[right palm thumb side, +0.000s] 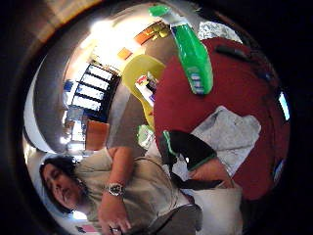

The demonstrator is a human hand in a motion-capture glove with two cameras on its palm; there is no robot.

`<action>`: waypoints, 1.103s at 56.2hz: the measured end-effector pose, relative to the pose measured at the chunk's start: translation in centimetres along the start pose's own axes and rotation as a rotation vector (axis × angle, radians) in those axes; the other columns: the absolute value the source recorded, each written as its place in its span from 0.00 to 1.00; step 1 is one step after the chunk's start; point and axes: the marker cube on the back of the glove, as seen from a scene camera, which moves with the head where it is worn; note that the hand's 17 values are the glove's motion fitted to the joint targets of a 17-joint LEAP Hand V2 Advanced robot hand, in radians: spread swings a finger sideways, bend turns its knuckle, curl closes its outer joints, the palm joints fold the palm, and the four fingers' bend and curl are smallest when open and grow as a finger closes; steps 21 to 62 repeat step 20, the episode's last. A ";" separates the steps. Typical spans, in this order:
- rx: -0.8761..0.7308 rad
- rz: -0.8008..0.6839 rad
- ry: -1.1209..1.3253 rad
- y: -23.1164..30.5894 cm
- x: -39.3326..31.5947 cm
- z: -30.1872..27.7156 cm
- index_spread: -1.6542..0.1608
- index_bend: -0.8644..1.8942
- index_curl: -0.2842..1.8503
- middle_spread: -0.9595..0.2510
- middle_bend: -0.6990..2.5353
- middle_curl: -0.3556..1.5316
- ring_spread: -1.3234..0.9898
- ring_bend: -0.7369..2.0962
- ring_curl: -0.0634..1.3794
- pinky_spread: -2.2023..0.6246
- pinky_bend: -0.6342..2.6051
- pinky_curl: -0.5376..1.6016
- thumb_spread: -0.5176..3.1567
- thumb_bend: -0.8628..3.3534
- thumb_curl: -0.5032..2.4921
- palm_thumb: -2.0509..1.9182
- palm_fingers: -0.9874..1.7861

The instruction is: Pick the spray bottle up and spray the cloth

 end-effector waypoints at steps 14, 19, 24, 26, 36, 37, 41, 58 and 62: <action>-0.015 0.011 0.053 2.3 -0.3 -0.5 0.68 0.37 0.26 0.73 0.27 0.36 0.52 0.38 0.27 0.85 0.29 0.41 0.43 0.20 0.31 0.64 0.44; -0.012 -0.021 0.037 2.8 -0.1 -0.7 0.68 0.37 0.26 0.73 0.27 0.36 0.52 0.38 0.27 0.85 0.29 0.42 0.43 0.20 0.30 0.64 0.43; -0.011 -0.023 0.039 2.8 -0.1 -0.8 0.68 0.37 0.26 0.73 0.27 0.36 0.52 0.38 0.27 0.85 0.29 0.41 0.43 0.20 0.30 0.64 0.43; -0.011 -0.023 0.039 2.8 -0.1 -0.8 0.68 0.37 0.26 0.73 0.27 0.36 0.52 0.38 0.27 0.85 0.29 0.41 0.43 0.20 0.30 0.64 0.43; -0.011 -0.023 0.039 2.8 -0.1 -0.8 0.68 0.37 0.26 0.73 0.27 0.36 0.52 0.38 0.27 0.85 0.29 0.41 0.43 0.20 0.30 0.64 0.43; -0.011 -0.023 0.039 2.8 -0.1 -0.8 0.68 0.37 0.26 0.73 0.27 0.36 0.52 0.38 0.27 0.85 0.29 0.41 0.43 0.20 0.30 0.64 0.43; -0.011 -0.023 0.039 2.8 -0.1 -0.8 0.68 0.37 0.26 0.73 0.27 0.36 0.52 0.38 0.27 0.85 0.29 0.41 0.43 0.20 0.30 0.64 0.43; -0.011 -0.023 0.039 2.8 -0.1 -0.8 0.68 0.37 0.26 0.73 0.27 0.36 0.52 0.38 0.27 0.85 0.29 0.41 0.43 0.20 0.30 0.64 0.43; -0.011 -0.023 0.039 2.8 -0.1 -0.8 0.68 0.37 0.26 0.73 0.27 0.36 0.52 0.38 0.27 0.85 0.29 0.41 0.43 0.20 0.30 0.64 0.43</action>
